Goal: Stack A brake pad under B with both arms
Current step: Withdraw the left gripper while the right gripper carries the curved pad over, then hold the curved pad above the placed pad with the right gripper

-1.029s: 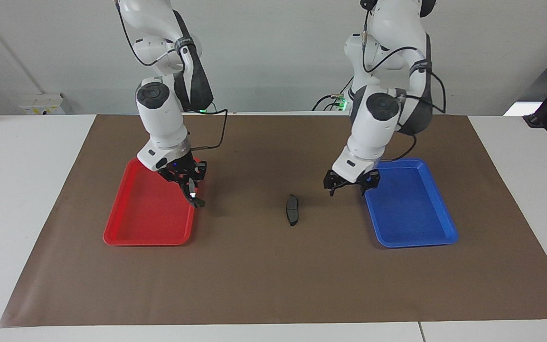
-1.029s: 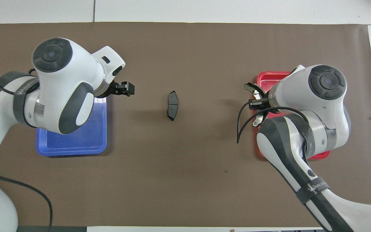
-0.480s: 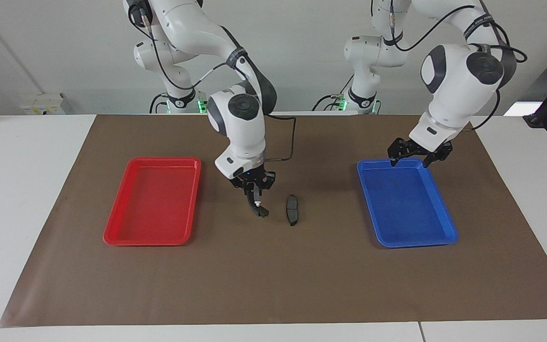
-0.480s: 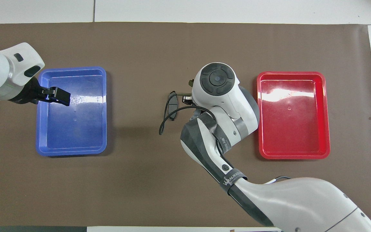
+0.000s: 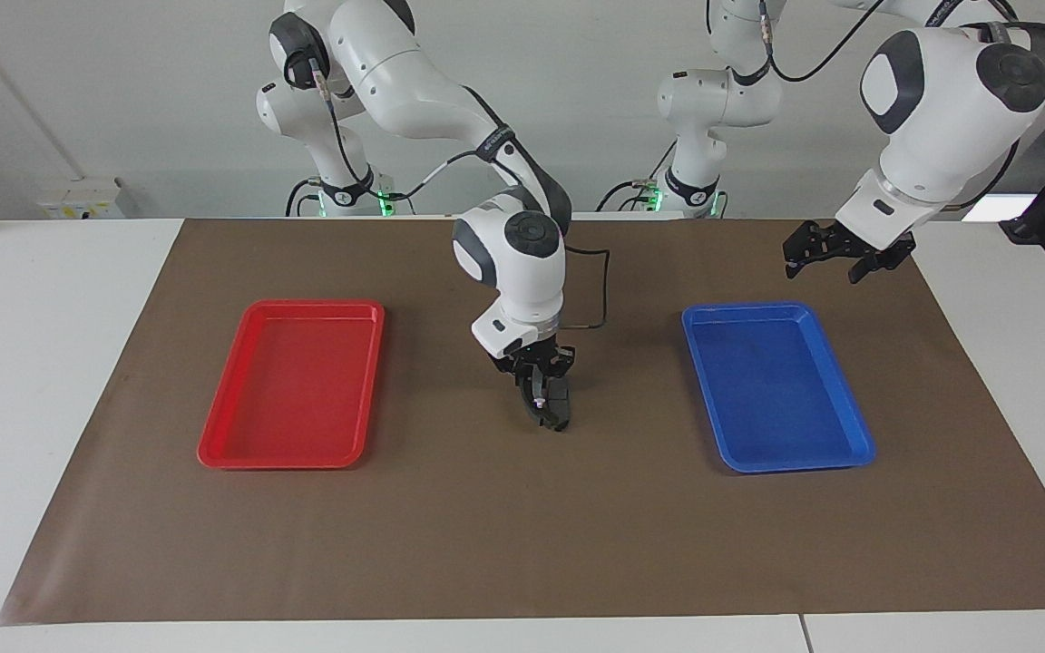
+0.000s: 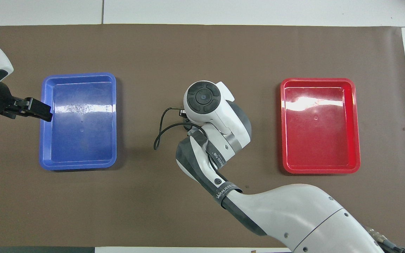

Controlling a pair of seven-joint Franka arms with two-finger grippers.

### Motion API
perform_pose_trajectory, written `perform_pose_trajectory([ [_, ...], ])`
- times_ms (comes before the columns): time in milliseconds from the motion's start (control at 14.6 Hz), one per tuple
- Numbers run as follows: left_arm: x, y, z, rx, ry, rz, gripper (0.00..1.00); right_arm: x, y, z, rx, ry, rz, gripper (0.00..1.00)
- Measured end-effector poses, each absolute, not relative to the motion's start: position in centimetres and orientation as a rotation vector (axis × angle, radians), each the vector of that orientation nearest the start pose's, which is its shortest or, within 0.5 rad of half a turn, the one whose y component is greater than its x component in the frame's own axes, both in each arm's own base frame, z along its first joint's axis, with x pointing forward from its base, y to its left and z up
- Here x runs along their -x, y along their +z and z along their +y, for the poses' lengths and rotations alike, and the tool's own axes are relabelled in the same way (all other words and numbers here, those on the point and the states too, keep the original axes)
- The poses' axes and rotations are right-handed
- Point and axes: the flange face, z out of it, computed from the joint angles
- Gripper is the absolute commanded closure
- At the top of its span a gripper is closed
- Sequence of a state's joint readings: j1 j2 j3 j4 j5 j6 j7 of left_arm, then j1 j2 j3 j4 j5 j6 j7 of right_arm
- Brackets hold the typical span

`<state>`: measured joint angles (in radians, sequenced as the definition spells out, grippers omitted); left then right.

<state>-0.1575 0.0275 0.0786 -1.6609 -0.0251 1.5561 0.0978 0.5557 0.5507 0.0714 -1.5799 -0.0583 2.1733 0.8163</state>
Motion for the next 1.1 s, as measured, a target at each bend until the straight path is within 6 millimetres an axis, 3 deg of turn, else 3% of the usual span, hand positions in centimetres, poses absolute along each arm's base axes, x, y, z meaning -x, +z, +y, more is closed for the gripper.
perform_pose_trajectory([
  [275,-54.3,57.1,-4.1,3.149,0.239,0.263,0.01,-56.6,31.5,41.5,3.096,-0.103,0.281,1.0],
  [1098,-53.6,57.1,-3.9,3.15,0.244,0.263,0.01,-56.7,30.5,41.6,3.133,-0.131,0.166,1.0],
])
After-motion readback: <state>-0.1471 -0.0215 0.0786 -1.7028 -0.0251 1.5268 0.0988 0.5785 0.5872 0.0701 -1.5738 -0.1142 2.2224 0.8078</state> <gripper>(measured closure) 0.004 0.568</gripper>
